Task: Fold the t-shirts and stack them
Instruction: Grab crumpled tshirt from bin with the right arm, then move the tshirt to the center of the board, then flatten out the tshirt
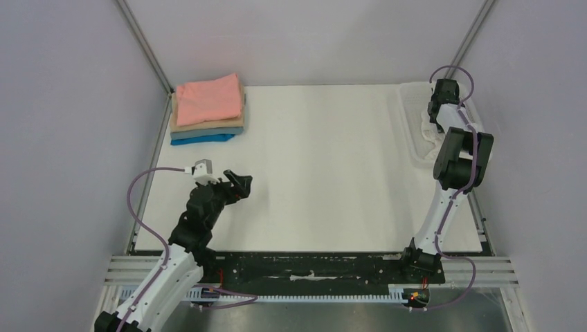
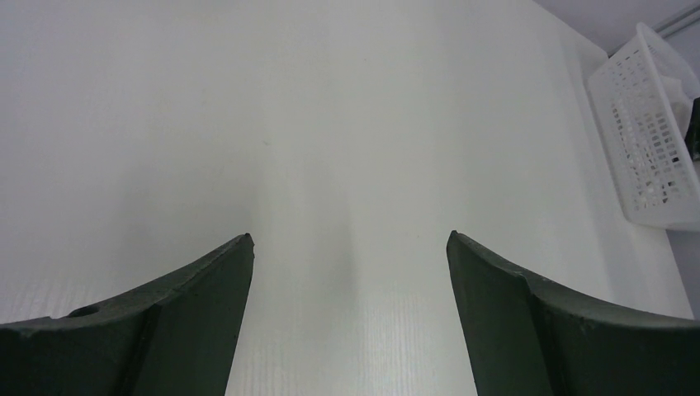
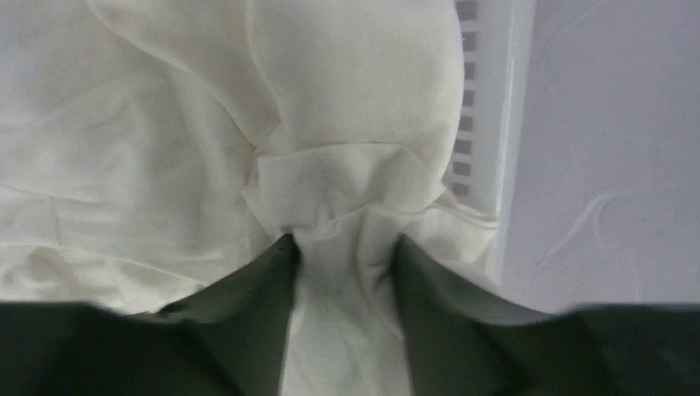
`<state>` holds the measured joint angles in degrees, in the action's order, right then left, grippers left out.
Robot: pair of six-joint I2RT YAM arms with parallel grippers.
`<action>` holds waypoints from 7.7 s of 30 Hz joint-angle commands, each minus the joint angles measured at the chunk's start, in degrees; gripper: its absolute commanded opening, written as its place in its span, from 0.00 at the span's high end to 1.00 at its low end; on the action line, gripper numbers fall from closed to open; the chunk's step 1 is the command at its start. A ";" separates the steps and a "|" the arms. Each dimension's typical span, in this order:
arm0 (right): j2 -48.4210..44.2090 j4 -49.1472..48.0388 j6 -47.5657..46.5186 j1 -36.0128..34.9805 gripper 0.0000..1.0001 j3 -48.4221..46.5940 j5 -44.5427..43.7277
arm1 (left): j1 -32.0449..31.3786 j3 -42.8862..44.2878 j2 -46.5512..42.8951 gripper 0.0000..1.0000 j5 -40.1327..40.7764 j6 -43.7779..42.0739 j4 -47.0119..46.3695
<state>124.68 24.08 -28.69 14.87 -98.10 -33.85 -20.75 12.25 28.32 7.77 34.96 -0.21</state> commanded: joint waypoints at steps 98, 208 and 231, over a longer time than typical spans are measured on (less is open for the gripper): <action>-98.86 -14.36 61.88 -42.71 0.02 93.40 4.62 | -34.34 13.76 35.86 0.98 7.64 9.31 -0.12; -76.67 -22.41 41.73 -24.94 0.02 72.63 23.57 | -53.23 43.79 69.43 0.30 -0.14 -2.66 19.49; -78.55 -23.64 45.01 -24.97 0.02 75.59 27.22 | -59.22 45.49 83.69 0.78 22.53 17.26 39.41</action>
<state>46.54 3.05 14.55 -10.11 -22.94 -9.26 -79.50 62.06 104.55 25.89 45.36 25.65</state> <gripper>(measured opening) 0.979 0.299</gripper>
